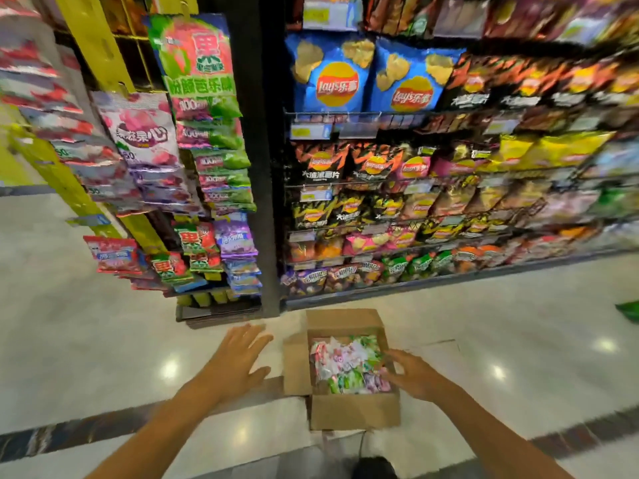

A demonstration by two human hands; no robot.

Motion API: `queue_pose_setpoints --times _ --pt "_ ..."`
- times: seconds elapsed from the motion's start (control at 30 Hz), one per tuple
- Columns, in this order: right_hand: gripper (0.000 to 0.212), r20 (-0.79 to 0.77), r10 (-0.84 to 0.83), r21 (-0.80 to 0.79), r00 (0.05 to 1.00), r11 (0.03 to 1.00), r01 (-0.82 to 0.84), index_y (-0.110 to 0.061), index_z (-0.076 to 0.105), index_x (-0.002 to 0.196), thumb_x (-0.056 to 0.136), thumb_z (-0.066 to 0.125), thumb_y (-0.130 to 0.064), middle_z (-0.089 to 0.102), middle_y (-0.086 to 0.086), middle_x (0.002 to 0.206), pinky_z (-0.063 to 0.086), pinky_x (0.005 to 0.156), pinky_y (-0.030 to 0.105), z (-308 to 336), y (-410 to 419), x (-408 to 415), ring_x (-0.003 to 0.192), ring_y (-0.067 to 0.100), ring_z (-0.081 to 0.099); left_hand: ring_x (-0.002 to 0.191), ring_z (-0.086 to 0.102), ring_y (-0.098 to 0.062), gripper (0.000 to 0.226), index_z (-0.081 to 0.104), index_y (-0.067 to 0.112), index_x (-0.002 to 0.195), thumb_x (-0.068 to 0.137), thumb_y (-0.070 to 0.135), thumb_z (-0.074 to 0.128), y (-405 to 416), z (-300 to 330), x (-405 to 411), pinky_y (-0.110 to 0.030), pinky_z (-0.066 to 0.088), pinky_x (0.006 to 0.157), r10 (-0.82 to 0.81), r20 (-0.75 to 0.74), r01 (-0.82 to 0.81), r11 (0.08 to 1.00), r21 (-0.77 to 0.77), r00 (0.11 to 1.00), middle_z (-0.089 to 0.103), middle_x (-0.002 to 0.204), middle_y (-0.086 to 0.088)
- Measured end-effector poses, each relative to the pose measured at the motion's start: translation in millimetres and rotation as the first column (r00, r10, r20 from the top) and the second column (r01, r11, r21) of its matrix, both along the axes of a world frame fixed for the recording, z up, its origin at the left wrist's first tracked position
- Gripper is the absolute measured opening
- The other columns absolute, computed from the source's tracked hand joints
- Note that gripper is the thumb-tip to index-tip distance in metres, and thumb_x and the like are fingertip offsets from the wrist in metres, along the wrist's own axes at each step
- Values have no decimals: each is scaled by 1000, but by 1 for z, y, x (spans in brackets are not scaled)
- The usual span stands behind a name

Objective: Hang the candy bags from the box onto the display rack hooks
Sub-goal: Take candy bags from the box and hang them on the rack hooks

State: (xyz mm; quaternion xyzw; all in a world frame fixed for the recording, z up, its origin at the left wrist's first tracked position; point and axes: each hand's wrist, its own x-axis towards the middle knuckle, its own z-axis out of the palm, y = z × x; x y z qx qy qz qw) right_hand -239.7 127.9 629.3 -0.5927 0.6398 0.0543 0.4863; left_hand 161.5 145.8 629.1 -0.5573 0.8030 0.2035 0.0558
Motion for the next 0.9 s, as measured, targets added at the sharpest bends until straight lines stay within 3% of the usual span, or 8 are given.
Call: queue_pose_setpoints --times 0.1,0.17,0.23,0.4,0.53,0.7,0.77,0.9 --pt "84 34 -204 67 978 977 201 -18 59 124 57 90 -58 60 1 126 48 98 24 -22 -4 -67 108 12 59 111 63 -27 48 59 26 123 94 59 38 -17 -20 -63 -37 57 88 -14 -33 15 999 29 999 64 127 -4" --pt "64 -26 -153 83 988 984 155 -9 48 140 87 77 -30 53 9 141 41 101 21 -37 -12 -111 125 19 54 114 59 -25 49 56 25 125 98 58 32 -31 -49 -101 -33 49 96 -52 -15 53 995 88 999 63 129 -3" --pt "60 -56 -156 109 986 981 161 -11 40 148 96 66 -27 48 7 147 36 103 18 -56 -26 -154 136 20 47 119 57 -28 60 57 21 129 99 61 23 -39 -80 -139 -35 34 106 -32 -20 35 983 180 999 61 133 -7" --pt "54 -80 -116 147 990 981 127 -16 46 145 97 65 -29 54 2 142 33 93 9 -116 -68 -227 121 8 50 110 67 -29 51 63 22 124 93 53 37 -64 -136 -223 -41 56 88 99 10 -98 951 294 995 65 128 -3" --pt "52 -91 -51 187 995 980 67 -17 48 146 98 62 -31 53 -1 146 37 107 19 -190 -91 -241 132 15 51 113 64 -35 55 56 18 131 83 45 50 -72 -203 -265 -48 53 94 149 -31 -125 911 394 988 63 131 -11" --pt "50 -89 30 272 996 962 -4 -16 51 143 97 63 -31 54 -1 145 35 108 18 -315 -94 -234 133 15 52 105 65 -36 55 64 13 120 100 50 29 -77 -315 -293 -45 58 86 207 -54 -164 885 436 977 66 124 -15" --pt "48 -88 63 293 994 955 -34 -18 51 143 98 61 -33 56 0 143 38 108 21 -370 -89 -227 131 17 53 105 66 -39 52 66 11 119 93 47 39 -71 -374 -294 -48 58 85 205 -25 -167 859 485 979 66 124 -17" --pt "47 -92 103 315 990 946 -69 -21 52 141 97 60 -36 60 1 137 44 103 28 -477 -74 -209 127 21 57 135 47 -36 61 57 14 137 85 44 46 -60 -487 -287 -47 43 110 229 25 -206 813 545 973 46 151 -10"
